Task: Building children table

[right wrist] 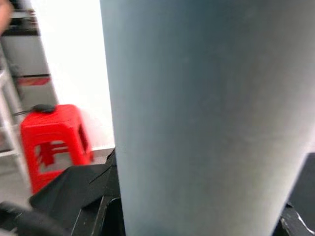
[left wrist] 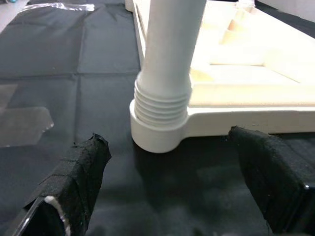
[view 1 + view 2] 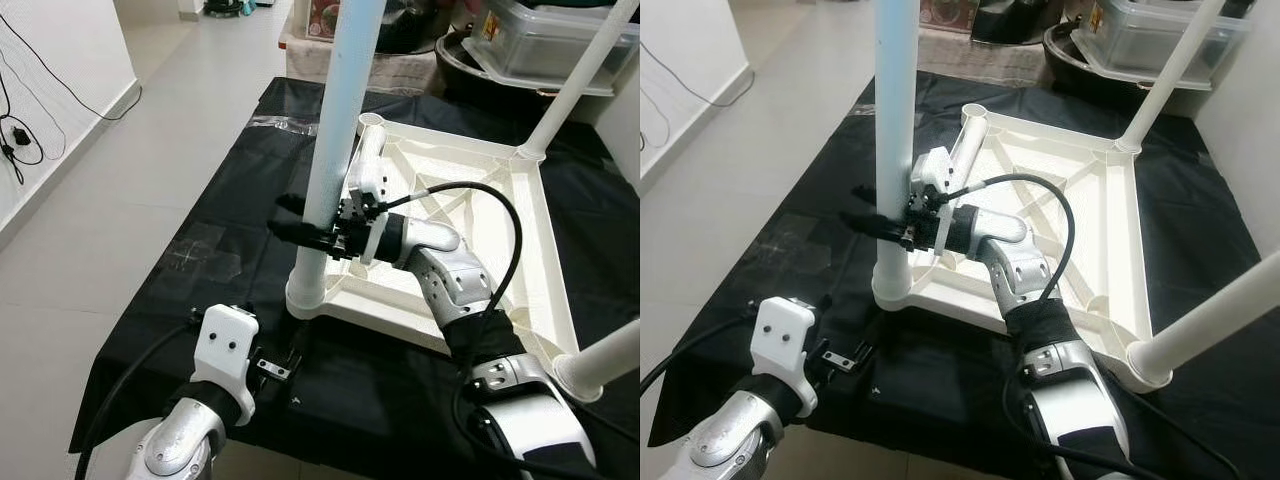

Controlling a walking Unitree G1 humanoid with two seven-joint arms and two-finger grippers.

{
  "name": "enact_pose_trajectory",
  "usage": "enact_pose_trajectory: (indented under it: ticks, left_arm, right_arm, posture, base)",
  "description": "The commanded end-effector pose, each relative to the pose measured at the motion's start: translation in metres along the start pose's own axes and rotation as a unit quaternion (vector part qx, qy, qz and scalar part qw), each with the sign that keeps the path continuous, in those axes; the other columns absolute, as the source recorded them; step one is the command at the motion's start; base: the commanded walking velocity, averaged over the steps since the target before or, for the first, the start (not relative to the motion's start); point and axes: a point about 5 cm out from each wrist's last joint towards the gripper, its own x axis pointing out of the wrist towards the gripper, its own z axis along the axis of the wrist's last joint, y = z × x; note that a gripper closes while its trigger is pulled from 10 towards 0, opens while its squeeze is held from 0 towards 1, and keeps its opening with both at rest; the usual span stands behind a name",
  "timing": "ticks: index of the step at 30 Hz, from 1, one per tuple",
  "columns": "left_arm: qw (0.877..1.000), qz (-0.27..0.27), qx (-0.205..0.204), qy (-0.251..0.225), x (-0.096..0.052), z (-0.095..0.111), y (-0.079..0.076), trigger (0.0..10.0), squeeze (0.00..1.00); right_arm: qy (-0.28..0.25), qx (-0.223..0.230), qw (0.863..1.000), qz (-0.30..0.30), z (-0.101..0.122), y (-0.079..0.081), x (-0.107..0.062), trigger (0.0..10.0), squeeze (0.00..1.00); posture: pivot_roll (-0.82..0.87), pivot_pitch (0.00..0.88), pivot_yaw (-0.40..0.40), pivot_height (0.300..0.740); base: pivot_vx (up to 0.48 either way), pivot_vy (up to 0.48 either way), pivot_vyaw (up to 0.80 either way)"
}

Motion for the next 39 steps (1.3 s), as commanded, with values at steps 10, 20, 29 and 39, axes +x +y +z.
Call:
enact_pose_trajectory:
  ticks: [10, 20, 29, 39]
  left_arm:
    - [1.0, 0.001, 0.009, 0.0, 0.003, -0.003, 0.006, 10.0, 0.0]
    - [1.0, -0.003, 0.012, 0.0, 0.005, -0.005, 0.004, 10.0, 0.0]
    - [1.0, -0.004, 0.007, 0.001, 0.002, -0.006, 0.0, 10.0, 0.0]
    - [1.0, -0.001, 0.01, 0.001, 0.0, -0.006, 0.002, 10.0, 0.0]
  right_arm:
    - [0.092, 0.067, 0.963, -0.246, -0.052, -0.005, -0.026, 10.0, 0.0]
    - [0.127, 0.063, 0.87, -0.473, -0.06, 0.005, -0.035, 10.0, 0.0]
    - [0.114, 0.121, 0.754, -0.635, -0.064, 0.006, -0.023, 10.0, 0.0]
    - [0.069, 0.118, 0.62, -0.773, -0.047, 0.0, -0.034, 10.0, 0.0]
  posture:
    - [0.12, 0.168, -0.075, 0.74]
    - [0.12, 0.169, -0.074, 0.74]
    - [0.13, 0.177, -0.081, 0.74]
    - [0.13, 0.188, -0.082, 0.74]
  base:
    - [0.0, 0.0, 0.0]
    - [0.0, 0.0, 0.0]
    - [0.0, 0.0, 0.0]
    - [0.0, 0.0, 0.0]
